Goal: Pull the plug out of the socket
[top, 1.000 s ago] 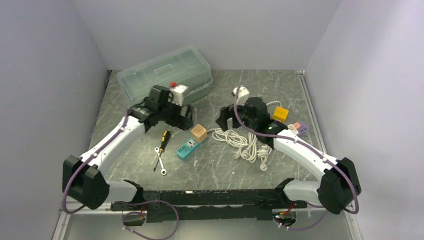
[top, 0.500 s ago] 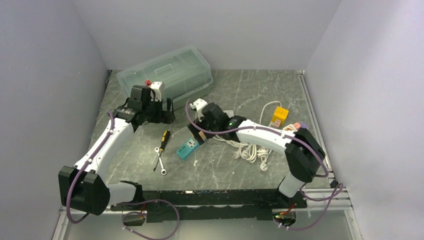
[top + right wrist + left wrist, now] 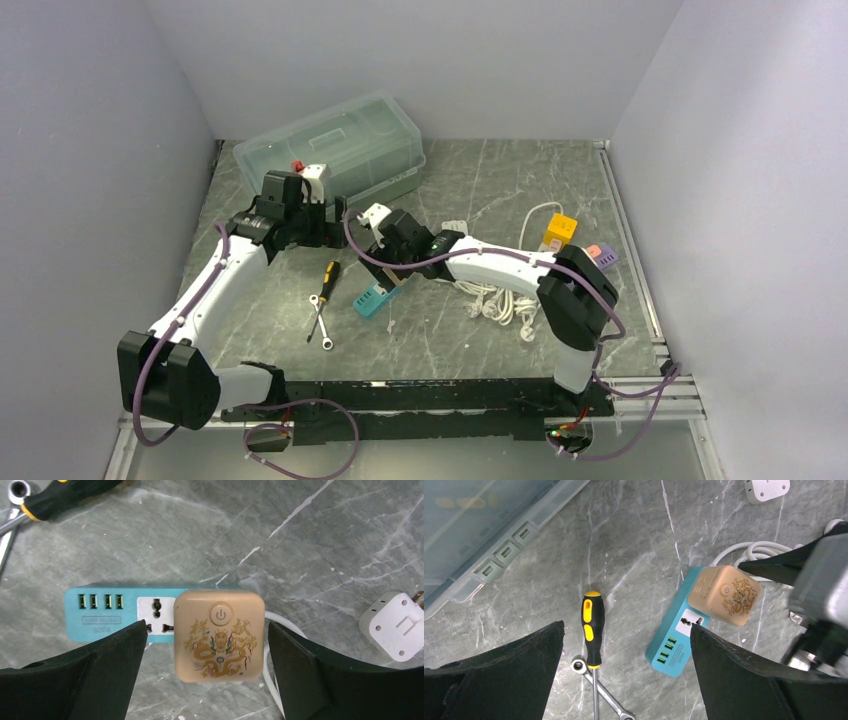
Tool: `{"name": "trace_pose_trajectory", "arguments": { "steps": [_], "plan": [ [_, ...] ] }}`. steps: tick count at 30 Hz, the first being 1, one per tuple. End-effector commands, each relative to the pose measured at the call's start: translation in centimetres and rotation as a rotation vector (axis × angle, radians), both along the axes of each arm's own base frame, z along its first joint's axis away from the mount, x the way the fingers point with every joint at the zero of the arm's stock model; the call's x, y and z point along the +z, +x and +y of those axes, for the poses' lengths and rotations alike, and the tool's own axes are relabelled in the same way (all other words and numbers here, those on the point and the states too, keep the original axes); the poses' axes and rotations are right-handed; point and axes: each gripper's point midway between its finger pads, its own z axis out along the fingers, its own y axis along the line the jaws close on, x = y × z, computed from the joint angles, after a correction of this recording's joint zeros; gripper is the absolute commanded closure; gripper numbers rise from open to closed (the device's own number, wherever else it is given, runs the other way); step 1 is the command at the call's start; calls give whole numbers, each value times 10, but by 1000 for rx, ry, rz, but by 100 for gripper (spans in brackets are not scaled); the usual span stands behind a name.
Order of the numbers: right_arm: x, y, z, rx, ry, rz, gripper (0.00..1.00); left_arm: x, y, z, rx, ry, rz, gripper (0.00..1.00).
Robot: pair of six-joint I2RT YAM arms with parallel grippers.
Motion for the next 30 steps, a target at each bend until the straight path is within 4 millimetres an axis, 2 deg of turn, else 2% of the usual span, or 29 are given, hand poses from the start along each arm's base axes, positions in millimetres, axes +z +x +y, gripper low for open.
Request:
{"name": "trace_pose_trajectory", "arguments": {
  "steps": [1,4,9,13,19,21,30],
  "plan": [
    [5,9,7,0,-11,-33,8,7,2,-8,-30,-28,-21,0],
    [2,7,8,5,-2,-26,12,6,3,-7,-28,-25,-16,0],
    [-5,6,6,-16,-3,-12,30,3,3,-7,-27,-24,-9,0],
    [-10,0,4,-9,17,13,37,3,3,-7,-27,-21,-5,0],
    [-18,4,-11,-68,15,27,53,4,1,-11,-50,-38,-10,0],
    [-15,5,-14,-90,49,39,59,5,1,-12,-55,-43,-15,0],
    [-4,10,-23,-135,127,43,66,3,1,-12,-53,-40,-7,0]
  ]
}}
